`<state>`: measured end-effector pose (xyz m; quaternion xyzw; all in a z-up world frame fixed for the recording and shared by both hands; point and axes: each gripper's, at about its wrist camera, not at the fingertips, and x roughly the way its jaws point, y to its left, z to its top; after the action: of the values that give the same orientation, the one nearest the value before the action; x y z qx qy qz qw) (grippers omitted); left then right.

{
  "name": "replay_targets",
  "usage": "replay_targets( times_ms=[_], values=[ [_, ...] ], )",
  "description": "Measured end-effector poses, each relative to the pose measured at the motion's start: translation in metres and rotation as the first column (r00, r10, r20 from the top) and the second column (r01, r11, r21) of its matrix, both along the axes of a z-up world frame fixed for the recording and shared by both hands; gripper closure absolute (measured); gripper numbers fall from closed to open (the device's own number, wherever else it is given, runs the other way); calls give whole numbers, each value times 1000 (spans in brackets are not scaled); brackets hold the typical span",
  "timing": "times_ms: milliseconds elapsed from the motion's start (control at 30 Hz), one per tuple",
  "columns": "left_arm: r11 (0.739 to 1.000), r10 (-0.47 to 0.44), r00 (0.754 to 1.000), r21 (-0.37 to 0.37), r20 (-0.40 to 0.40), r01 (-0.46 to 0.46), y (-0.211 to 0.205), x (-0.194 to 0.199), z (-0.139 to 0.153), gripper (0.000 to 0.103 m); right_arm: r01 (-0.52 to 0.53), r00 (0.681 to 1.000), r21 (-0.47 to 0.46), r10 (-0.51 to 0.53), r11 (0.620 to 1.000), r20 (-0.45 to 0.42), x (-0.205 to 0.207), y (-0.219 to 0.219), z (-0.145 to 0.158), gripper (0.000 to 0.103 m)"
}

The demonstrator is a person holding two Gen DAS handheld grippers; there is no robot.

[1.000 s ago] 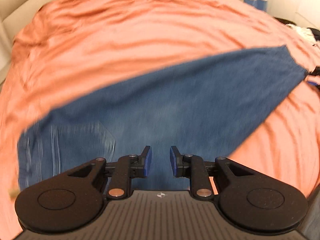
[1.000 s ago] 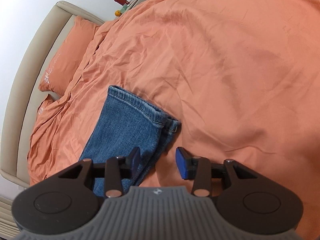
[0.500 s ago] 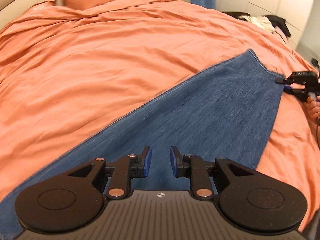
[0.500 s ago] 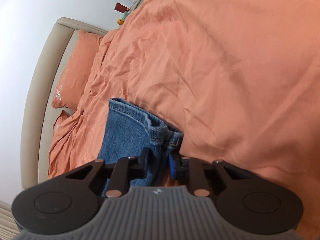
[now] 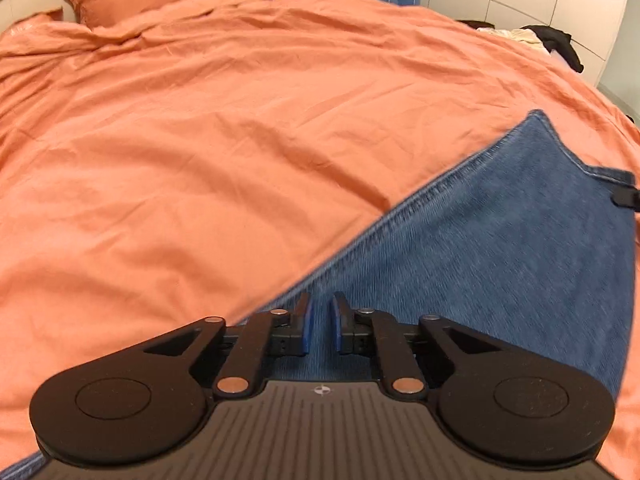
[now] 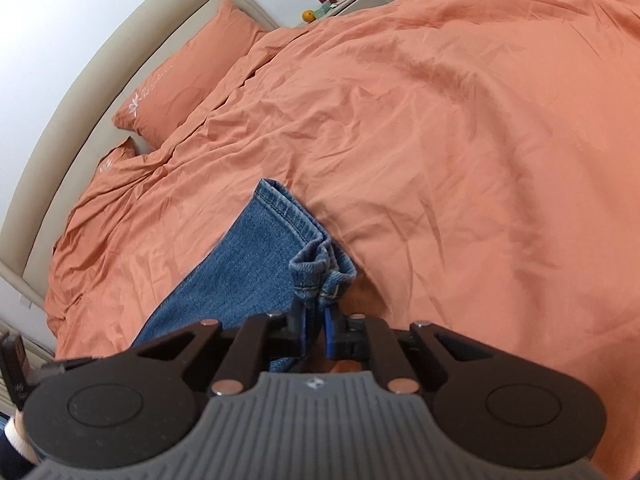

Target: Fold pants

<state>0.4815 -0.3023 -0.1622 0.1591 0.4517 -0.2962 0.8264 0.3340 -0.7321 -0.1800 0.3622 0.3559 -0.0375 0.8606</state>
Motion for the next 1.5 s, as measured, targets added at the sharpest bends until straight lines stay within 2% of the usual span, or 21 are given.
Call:
replay_targets(
  times_ms=[233,333,433,533,700,800,900,1033,1100,1167,1300,1500],
  values=[
    [1000,19,1000,19,1,-19,-8,4,-12,93,-9,1000,-28,8,1000,-20,9,3,-5,100],
    [999,33,998,26,46,-34,-7,-6,2,94,4,1000,-28,-4,1000,-23,11,3,-3,100],
    [1000,-4,998,9,67,4,-1,-33,22,93,3,1000,-43,-3,999,-12,10,5,9,101],
    [997,-81,996,0,28,81,-1,-67,31,93,-3,1000,-64,2,998,-12,10,9,19,101],
    [987,-163,986,9,-25,163,0,-124,26,96,7,1000,-90,-8,996,-10,9,15,29,101],
    [983,-181,982,-1,-52,182,-3,-148,21,100,10,1000,-101,-10,995,3,8,18,36,101],
    [987,-159,981,-14,-111,159,-3,-154,12,101,3,1000,-115,1,993,29,6,23,49,101],
    [992,-126,981,-44,-146,121,1,-155,11,103,-40,995,-165,54,986,82,2,41,80,101],
    [991,-111,980,-95,-167,96,11,-156,21,101,-67,990,-216,93,974,109,0,55,104,101],
    [990,-100,984,-115,-149,83,25,-164,36,101,-96,980,-255,135,962,143,-1,71,129,101],
    [991,-52,992,-132,-114,37,67,-179,68,101,-148,954,-327,222,933,202,-4,114,177,101],
    [985,93,993,-142,-74,-103,151,-192,120,101,-231,903,-396,348,889,253,-2,203,227,101]
  ],
)
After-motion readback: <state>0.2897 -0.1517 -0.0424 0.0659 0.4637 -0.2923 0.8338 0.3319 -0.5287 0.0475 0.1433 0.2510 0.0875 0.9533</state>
